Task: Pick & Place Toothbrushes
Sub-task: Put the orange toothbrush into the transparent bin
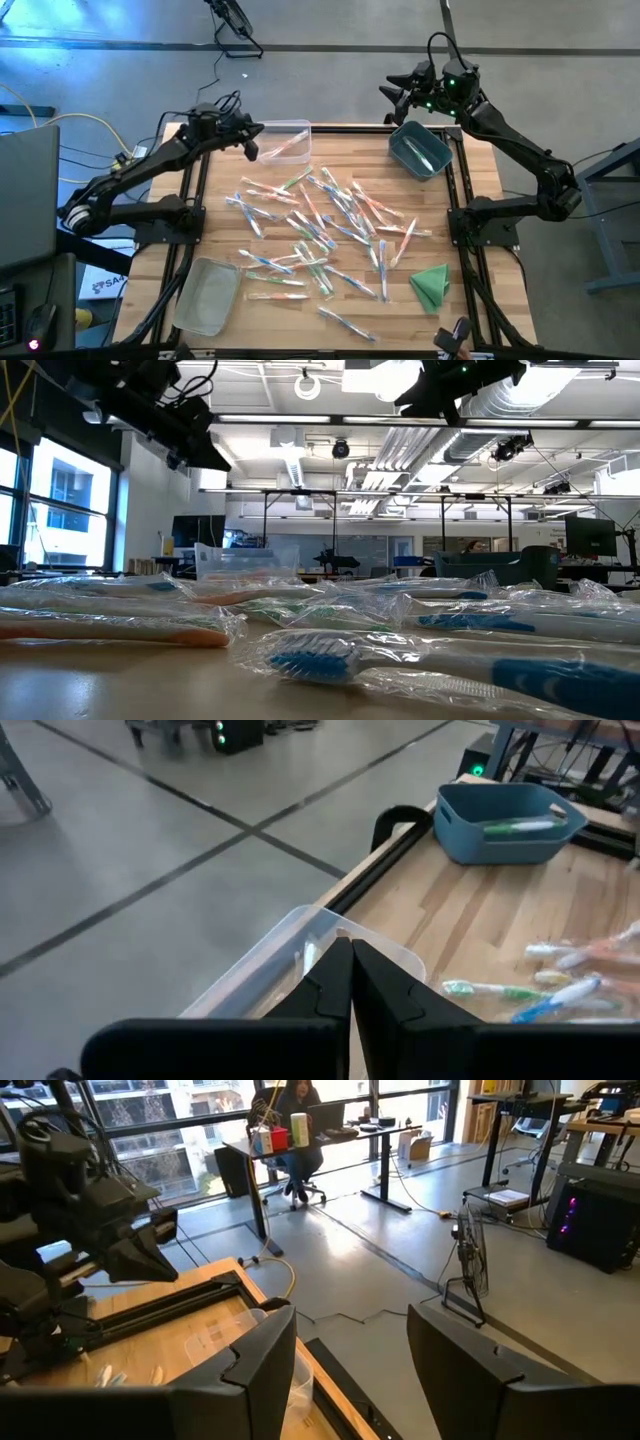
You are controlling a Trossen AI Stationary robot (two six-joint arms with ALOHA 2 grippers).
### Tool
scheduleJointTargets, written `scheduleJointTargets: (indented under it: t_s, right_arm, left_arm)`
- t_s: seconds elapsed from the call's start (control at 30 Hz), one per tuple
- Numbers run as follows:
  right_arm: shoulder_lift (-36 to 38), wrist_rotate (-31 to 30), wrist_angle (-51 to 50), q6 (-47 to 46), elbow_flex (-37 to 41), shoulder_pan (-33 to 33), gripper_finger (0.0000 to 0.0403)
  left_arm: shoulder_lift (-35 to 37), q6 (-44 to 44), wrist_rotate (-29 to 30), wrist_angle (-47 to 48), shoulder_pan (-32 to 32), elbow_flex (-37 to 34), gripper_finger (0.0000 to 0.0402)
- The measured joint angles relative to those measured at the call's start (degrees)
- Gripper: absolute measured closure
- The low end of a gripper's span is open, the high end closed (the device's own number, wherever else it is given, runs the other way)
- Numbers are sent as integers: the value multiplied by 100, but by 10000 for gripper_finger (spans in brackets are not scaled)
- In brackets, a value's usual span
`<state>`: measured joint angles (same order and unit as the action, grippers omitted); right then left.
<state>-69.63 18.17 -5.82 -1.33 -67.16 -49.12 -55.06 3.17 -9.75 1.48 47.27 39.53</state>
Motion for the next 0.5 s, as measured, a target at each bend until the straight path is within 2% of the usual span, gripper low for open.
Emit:
scheduleJointTargets:
  t_s: [0.37, 0.5]
  right_arm:
    - [0, 4, -2, 99, 0, 0, 218]
    - [0, 147, -43, 99, 0, 0, 218]
  left_arm:
    - [157, 90, -5, 134, -1, 0, 398]
    - [157, 95, -230, 405, -2, 6, 398]
